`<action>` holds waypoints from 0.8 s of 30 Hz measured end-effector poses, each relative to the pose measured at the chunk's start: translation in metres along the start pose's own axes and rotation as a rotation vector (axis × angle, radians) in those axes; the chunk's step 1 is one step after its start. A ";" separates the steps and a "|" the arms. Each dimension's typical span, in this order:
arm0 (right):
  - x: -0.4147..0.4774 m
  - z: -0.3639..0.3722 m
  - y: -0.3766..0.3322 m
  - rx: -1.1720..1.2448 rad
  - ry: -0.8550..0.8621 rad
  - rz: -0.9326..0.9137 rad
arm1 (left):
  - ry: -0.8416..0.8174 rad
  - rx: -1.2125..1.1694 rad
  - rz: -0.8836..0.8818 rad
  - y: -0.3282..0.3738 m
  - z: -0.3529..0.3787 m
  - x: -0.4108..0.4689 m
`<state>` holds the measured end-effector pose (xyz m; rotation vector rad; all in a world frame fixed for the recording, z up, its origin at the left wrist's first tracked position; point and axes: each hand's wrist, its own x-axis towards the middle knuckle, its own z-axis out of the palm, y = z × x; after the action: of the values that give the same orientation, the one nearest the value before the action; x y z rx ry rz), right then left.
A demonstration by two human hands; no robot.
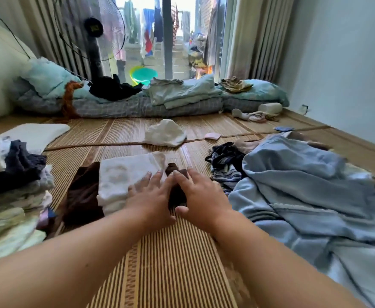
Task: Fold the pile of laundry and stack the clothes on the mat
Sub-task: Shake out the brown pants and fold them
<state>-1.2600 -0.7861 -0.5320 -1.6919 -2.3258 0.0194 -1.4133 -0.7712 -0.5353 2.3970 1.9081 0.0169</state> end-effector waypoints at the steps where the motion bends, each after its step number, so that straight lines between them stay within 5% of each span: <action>1: -0.022 -0.013 0.012 -0.001 0.010 0.030 | 0.017 -0.021 0.053 0.022 0.001 -0.013; 6: -0.128 -0.056 0.077 0.001 0.039 0.212 | 0.030 -0.201 0.192 0.119 0.021 -0.068; 15: -0.241 -0.081 0.209 -0.017 -0.135 0.643 | -0.054 -0.020 0.480 0.279 0.042 -0.072; 24: -0.266 -0.071 0.256 0.074 -0.165 0.715 | -0.056 0.032 0.287 0.316 0.044 0.006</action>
<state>-0.9304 -0.9632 -0.5601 -2.4526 -1.6609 0.3848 -1.1018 -0.8383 -0.5579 2.6400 1.5388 -0.0638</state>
